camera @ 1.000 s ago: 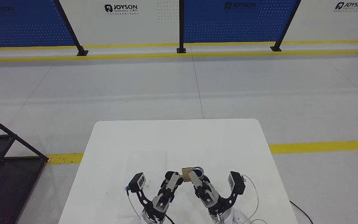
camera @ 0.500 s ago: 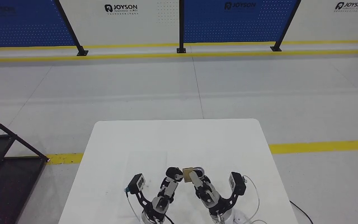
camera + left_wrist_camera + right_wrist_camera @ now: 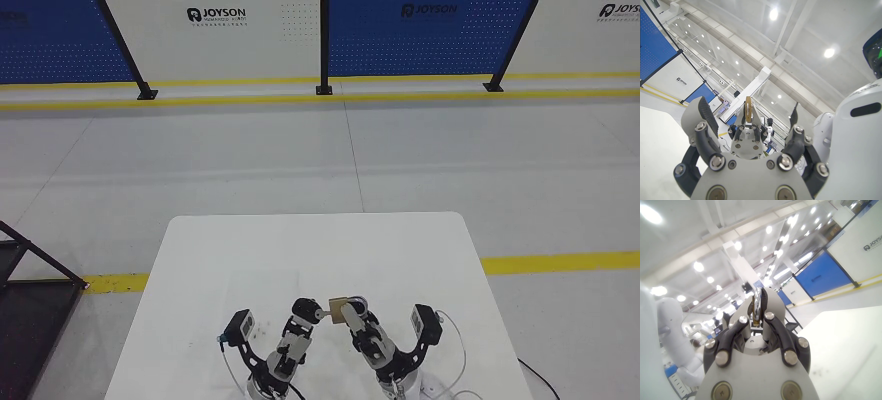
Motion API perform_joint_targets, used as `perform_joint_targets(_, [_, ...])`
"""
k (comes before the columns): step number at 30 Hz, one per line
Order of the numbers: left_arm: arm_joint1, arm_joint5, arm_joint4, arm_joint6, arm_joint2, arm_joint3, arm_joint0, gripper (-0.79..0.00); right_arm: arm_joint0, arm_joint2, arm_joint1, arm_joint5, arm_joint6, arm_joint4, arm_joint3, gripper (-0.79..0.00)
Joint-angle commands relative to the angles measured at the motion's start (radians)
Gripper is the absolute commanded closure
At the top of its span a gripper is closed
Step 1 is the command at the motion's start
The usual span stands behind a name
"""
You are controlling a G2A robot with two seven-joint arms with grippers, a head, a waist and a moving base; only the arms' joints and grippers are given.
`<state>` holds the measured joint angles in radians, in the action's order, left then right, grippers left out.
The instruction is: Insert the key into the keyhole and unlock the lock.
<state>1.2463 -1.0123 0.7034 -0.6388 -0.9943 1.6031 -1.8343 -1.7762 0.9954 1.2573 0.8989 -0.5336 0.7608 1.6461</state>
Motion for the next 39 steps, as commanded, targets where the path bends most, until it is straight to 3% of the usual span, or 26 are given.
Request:
perform_joint_targets(1, [-0.002,0.000,-0.003,0.000,0.004,-0.005,0.004,-0.234,0.000,0.001,0.000,0.000,0.004,-0.004,0.001,0.000])
perform_joint_targets(4, [-0.003,0.000,-0.008,-0.001,0.008,-0.012,0.009,-0.169,-0.001,0.002,0.000,0.002,0.012,-0.009,0.002,0.000])
perform_joint_targets(12, [-0.005,0.000,-0.014,0.005,0.014,-0.016,0.016,-0.135,0.000,0.003,0.000,0.000,0.028,-0.014,0.004,0.000])
perform_joint_targets(16, [-0.005,0.000,-0.014,0.011,0.015,-0.018,0.018,-0.028,0.001,0.001,0.000,-0.002,0.041,-0.017,0.004,0.000])
perform_joint_targets(19, [-0.004,0.000,-0.014,0.012,0.013,-0.020,0.019,0.000,0.002,0.001,0.000,-0.003,0.050,-0.019,0.005,0.000])
perform_joint_targets(39, [0.007,0.039,0.189,-0.070,-0.032,-0.014,0.009,0.000,-0.004,0.018,-0.007,-0.004,0.120,-0.034,0.024,0.000])
